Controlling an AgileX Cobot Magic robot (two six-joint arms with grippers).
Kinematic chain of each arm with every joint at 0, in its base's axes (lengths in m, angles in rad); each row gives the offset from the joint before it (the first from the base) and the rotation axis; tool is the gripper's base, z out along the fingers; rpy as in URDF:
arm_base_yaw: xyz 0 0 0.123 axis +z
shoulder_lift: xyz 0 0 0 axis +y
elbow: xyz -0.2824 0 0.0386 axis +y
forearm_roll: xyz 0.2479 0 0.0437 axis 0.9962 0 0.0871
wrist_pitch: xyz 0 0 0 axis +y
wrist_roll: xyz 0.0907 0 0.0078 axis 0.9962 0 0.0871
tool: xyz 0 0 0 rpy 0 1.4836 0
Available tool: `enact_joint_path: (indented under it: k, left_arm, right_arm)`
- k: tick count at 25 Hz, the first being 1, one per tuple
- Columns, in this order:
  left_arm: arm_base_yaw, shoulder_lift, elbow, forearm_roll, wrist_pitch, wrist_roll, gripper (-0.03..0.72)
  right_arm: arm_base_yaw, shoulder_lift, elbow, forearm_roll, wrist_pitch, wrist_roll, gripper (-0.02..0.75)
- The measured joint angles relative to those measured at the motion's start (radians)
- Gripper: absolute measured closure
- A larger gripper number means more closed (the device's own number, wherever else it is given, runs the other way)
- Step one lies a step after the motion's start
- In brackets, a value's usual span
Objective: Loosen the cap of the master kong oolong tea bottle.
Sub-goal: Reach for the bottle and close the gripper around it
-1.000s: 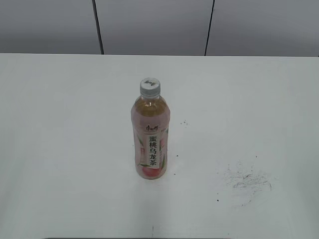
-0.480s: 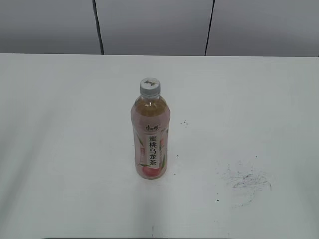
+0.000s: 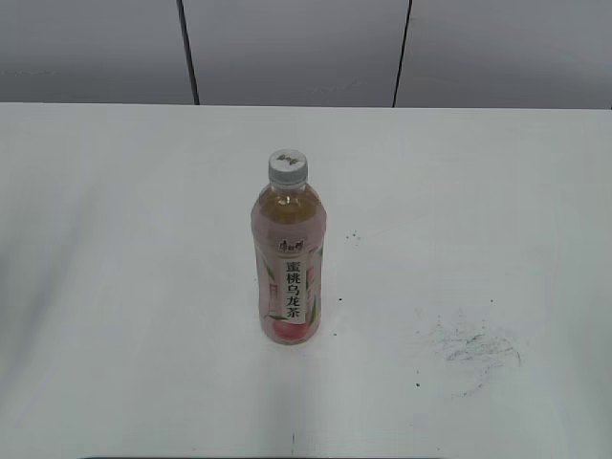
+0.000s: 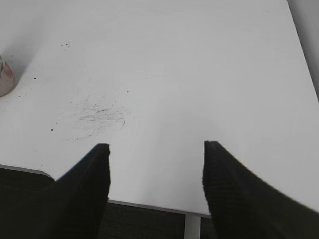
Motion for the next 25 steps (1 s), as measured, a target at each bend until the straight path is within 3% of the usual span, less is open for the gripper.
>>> enact_joint_path:
  k: [4,12,15,25]
  left_arm:
    - [-0.057,0.093,0.031,-0.019,-0.137,0.006,0.251]
    - [-0.323,0.386,0.039,0.118,-0.466,0.006,0.251]
    - [-0.393,0.527,0.039,0.143,-0.59,0.004,0.251]
    - [-0.418,0.947,0.038,0.197,-0.901,-0.128,0.251]
  right_arm:
    - [0.0,0.0,0.0,0.0,0.0,0.0,0.289]
    - [0.0,0.0,0.0,-0.001,0.0,0.0,0.289]
    - [0.0,0.0,0.0,-0.001,0.0,0.0,0.289]
    - [0.0,0.0,0.0,-0.001,0.0,0.0,0.289]
